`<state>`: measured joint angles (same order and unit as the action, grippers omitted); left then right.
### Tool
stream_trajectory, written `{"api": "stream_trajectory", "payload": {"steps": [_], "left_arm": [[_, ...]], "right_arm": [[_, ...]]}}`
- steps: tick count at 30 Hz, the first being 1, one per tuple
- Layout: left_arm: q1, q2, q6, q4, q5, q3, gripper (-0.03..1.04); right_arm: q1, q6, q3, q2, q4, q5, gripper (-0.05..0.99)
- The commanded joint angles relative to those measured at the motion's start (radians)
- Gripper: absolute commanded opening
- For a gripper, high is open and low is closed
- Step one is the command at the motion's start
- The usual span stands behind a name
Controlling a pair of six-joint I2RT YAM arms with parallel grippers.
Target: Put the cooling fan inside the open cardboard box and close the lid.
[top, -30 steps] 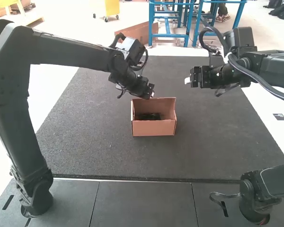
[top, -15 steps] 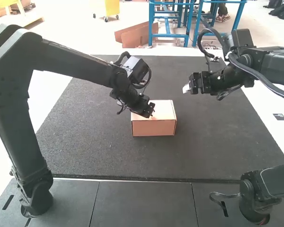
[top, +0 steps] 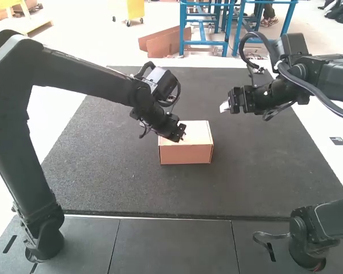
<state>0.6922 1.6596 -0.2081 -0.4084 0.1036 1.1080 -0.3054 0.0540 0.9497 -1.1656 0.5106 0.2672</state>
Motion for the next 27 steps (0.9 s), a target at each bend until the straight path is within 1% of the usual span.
{"api": "stream_trajectory", "payload": {"steps": [1, 4, 7, 8, 10, 13, 15, 16, 18, 20, 21, 22, 24, 25, 27], "left_arm": [[-0.056, -0.077, 0.044, 0.002, -0.007, 0.116, 0.97], [-0.112, -0.087, 0.052, -0.017, -0.016, 0.194, 0.97], [-0.155, -0.101, 0.049, -0.035, -0.047, 0.237, 0.97], [-0.169, -0.109, 0.049, -0.036, -0.062, 0.243, 0.97], [-0.198, -0.129, 0.047, -0.026, -0.094, 0.243, 0.97], [-0.232, -0.166, 0.044, 0.000, -0.117, 0.230, 0.97], [-0.241, -0.195, 0.038, 0.033, -0.133, 0.207, 0.97], [-0.243, -0.208, 0.033, 0.057, -0.133, 0.190, 0.97], [-0.243, -0.236, 0.019, 0.094, -0.127, 0.151, 0.97], [-0.241, -0.274, -0.008, 0.114, -0.122, 0.108, 0.97], [-0.241, -0.297, -0.011, 0.125, -0.122, 0.084, 0.97], [-0.243, -0.319, -0.011, 0.138, -0.113, 0.058, 0.97], [-0.241, -0.371, -0.007, 0.186, -0.094, 0.000, 0.97], [-0.241, -0.402, -0.001, 0.217, -0.094, -0.030, 0.97], [-0.243, -0.472, 0.003, 0.292, -0.090, -0.088, 0.97]], "right_arm": [[0.012, 0.010, 0.035, 0.029, -0.003, 0.017, 0.90], [0.012, 0.007, 0.034, 0.041, -0.007, 0.012, 0.91], [0.012, -0.011, 0.035, 0.047, -0.037, -0.013, 0.90], [0.012, -0.011, 0.038, 0.050, -0.041, -0.017, 0.90], [0.012, -0.016, 0.041, 0.061, -0.060, -0.046, 0.90], [0.015, -0.016, 0.040, 0.080, -0.092, -0.083, 0.90], [0.020, -0.016, 0.037, 0.098, -0.123, -0.094, 0.90], [0.022, -0.014, 0.037, 0.110, -0.135, -0.100, 0.90], [0.022, -0.011, 0.027, 0.133, -0.176, -0.129, 0.91], [0.022, -0.003, 0.009, 0.161, -0.215, -0.146, 0.91], [0.022, -0.002, 0.000, 0.175, -0.233, -0.155, 0.91], [0.023, 0.000, -0.008, 0.188, -0.238, -0.169, 0.91], [0.026, 0.003, -0.028, 0.213, -0.239, -0.178, 0.91], [0.028, 0.006, -0.037, 0.225, -0.244, -0.191, 0.91], [0.035, 0.006, -0.058, 0.254, -0.265, -0.194, 0.91]]}}
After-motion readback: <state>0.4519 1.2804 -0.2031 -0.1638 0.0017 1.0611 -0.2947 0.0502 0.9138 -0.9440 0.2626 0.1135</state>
